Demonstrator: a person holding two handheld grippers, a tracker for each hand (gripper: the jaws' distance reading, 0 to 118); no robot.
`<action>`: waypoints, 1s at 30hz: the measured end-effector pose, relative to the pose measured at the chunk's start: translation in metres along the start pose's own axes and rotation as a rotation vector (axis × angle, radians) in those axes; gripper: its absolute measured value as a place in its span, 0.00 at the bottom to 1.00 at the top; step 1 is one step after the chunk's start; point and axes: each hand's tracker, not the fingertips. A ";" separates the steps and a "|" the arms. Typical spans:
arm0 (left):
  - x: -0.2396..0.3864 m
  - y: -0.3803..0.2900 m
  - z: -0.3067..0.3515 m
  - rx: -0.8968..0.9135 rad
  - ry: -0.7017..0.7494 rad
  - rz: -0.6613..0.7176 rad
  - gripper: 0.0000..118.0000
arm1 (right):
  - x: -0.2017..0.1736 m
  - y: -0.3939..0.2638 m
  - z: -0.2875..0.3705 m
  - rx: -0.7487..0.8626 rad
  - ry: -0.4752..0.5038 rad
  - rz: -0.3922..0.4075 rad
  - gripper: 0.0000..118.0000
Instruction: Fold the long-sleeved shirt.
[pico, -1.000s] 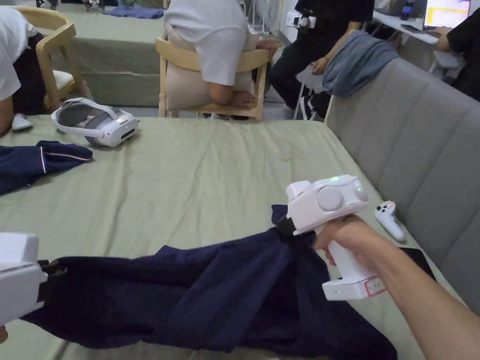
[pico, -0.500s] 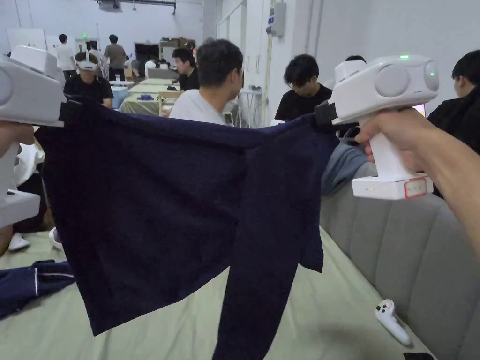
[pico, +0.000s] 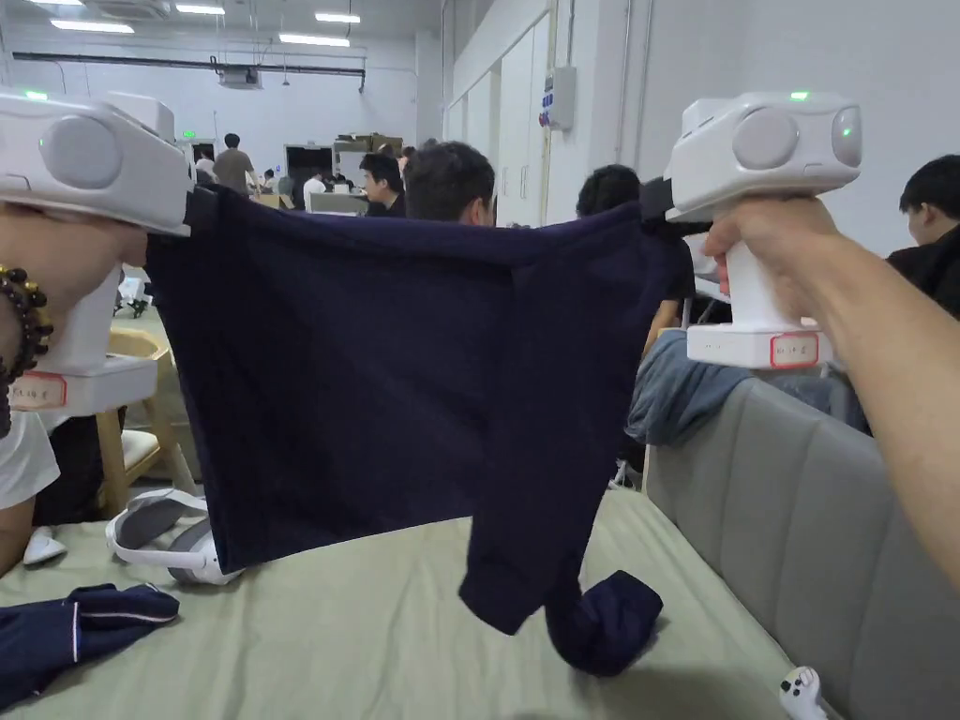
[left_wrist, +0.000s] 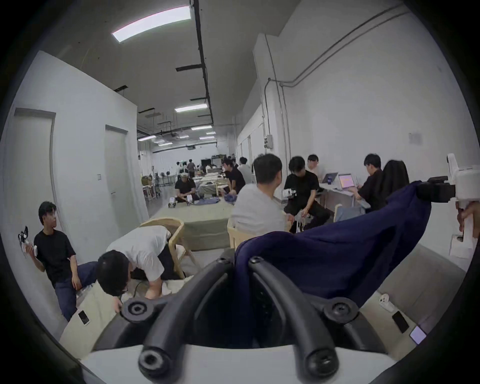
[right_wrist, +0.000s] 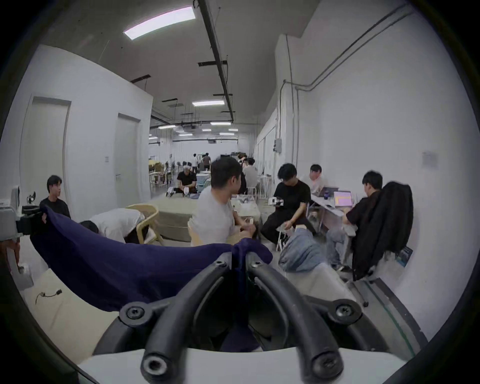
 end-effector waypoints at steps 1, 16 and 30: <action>0.002 -0.017 -0.006 -0.027 -0.003 0.003 0.09 | 0.000 -0.019 -0.006 -0.041 0.006 -0.007 0.06; 0.008 -0.234 -0.036 -0.304 -0.047 0.059 0.09 | -0.011 -0.244 -0.020 -0.300 0.031 -0.110 0.06; 0.031 -0.476 0.220 -0.617 -0.187 0.095 0.09 | -0.015 -0.500 0.230 -0.632 0.047 -0.046 0.06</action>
